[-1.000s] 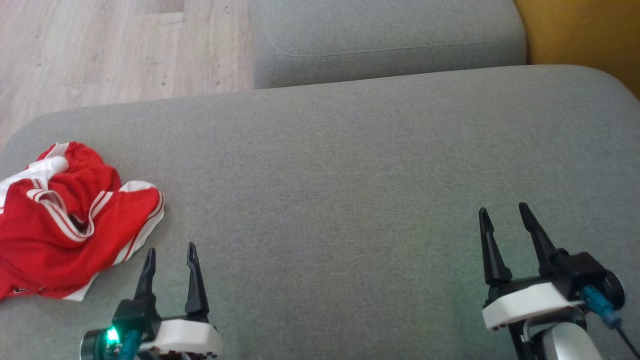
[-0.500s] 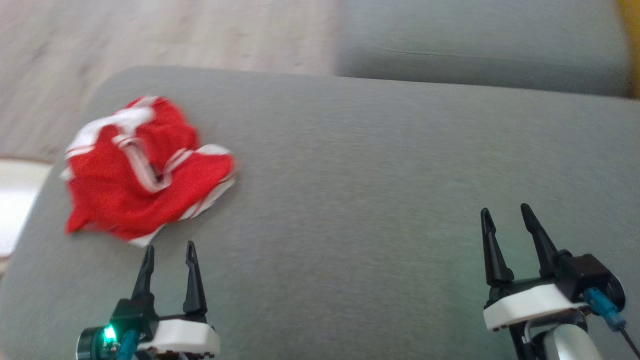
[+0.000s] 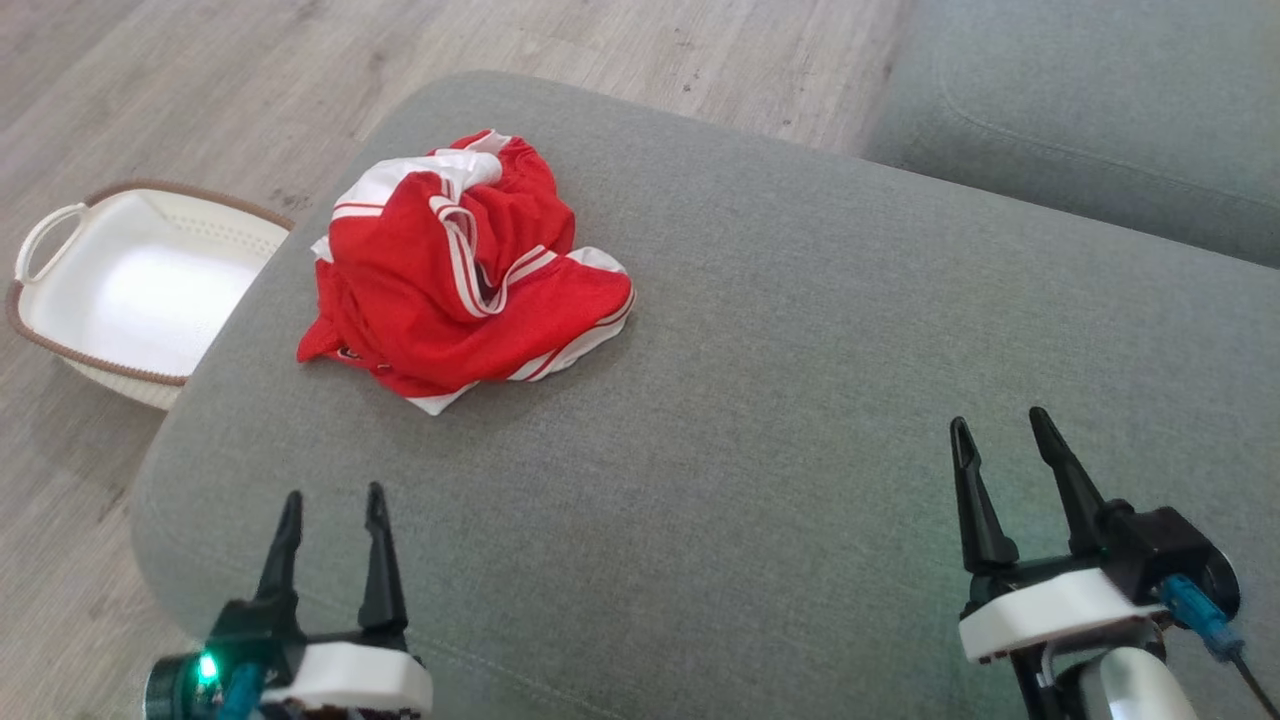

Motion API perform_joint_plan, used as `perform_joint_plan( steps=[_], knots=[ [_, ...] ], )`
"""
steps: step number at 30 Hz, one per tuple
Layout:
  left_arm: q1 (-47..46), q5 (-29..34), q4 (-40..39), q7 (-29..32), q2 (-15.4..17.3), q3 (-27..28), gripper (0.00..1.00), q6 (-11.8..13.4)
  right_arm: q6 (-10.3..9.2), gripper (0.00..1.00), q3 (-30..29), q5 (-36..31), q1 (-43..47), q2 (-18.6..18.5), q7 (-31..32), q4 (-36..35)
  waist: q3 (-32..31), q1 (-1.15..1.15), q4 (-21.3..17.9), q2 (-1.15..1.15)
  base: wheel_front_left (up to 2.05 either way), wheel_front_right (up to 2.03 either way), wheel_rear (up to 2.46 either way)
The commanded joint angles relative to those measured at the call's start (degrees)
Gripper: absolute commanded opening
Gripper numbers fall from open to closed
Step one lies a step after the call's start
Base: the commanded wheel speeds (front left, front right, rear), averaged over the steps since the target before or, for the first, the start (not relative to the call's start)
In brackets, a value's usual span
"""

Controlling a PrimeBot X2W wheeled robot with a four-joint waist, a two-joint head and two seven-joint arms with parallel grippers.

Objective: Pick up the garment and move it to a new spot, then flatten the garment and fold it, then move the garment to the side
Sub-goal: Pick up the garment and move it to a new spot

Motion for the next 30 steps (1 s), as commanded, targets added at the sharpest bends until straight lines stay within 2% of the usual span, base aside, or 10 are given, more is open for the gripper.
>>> perform_joint_plan(
  steps=[1,5,8,11,14,18,19,23,30],
  knots=[
    [-2.38,-0.67,-2.87,0.58,1.37,1.31,1.00,-1.31,-0.04,1.00,1.15,0.11,-1.72,-0.48,-0.53,-1.81,0.27,0.00,0.02,0.00,0.00,0.00,0.00],
    [-7.84,-3.47,-7.54,7.07,4.27,2.22,1.00,-4.69,-0.04,1.00,0.53,-0.89,-2.00,-0.48,-0.08,-2.83,1.85,0.00,-0.30,0.00,0.00,0.00,0.00],
    [-14.34,-8.17,-10.06,15.76,6.24,4.38,1.00,-6.59,-0.04,1.00,0.13,-1.52,-2.52,-0.48,0.39,-3.97,4.09,0.00,-1.04,0.00,0.00,0.00,0.00],
    [-22.47,-12.85,-9.43,25.30,8.54,6.93,1.00,-7.22,-0.04,1.00,0.19,-2.49,-3.52,-0.48,1.13,-5.48,7.45,0.00,-2.40,0.00,0.00,0.00,0.00],
    [-29.56,-18.48,-6.24,33.62,9.81,10.13,1.00,-6.60,-0.04,1.00,0.72,-3.73,-4.81,-0.48,2.15,-7.12,11.41,0.00,-4.81,0.00,0.00,0.00,0.00],
    [-34.95,-22.89,-0.58,43.53,11.83,11.78,1.00,-5.30,-0.04,1.00,0.73,-5.34,-6.31,-0.48,3.20,-9.15,16.15,0.00,-8.36,0.00,0.00,0.00,0.00],
    [-34.95,-22.89,-0.58,43.53,11.83,11.78,1.00,-5.30,-0.04,1.00,0.73,-5.34,-6.31,-0.48,3.20,-9.15,16.15,0.00,-8.36,0.00,0.00,0.00,0.00],
    [-36.78,-25.37,3.74,50.03,14.15,13.39,1.00,-3.56,-0.04,1.00,0.59,-6.14,-7.75,-0.48,3.68,-10.71,19.86,0.00,-12.14,0.00,0.00,0.00,0.00],
    [-35.23,-25.93,7.97,54.08,17.00,14.86,1.00,-1.01,-0.04,1.00,0.35,-5.89,-9.21,-0.48,3.01,-11.39,22.85,0.00,-17.33,0.00,0.00,0.00,0.00]
  ],
)
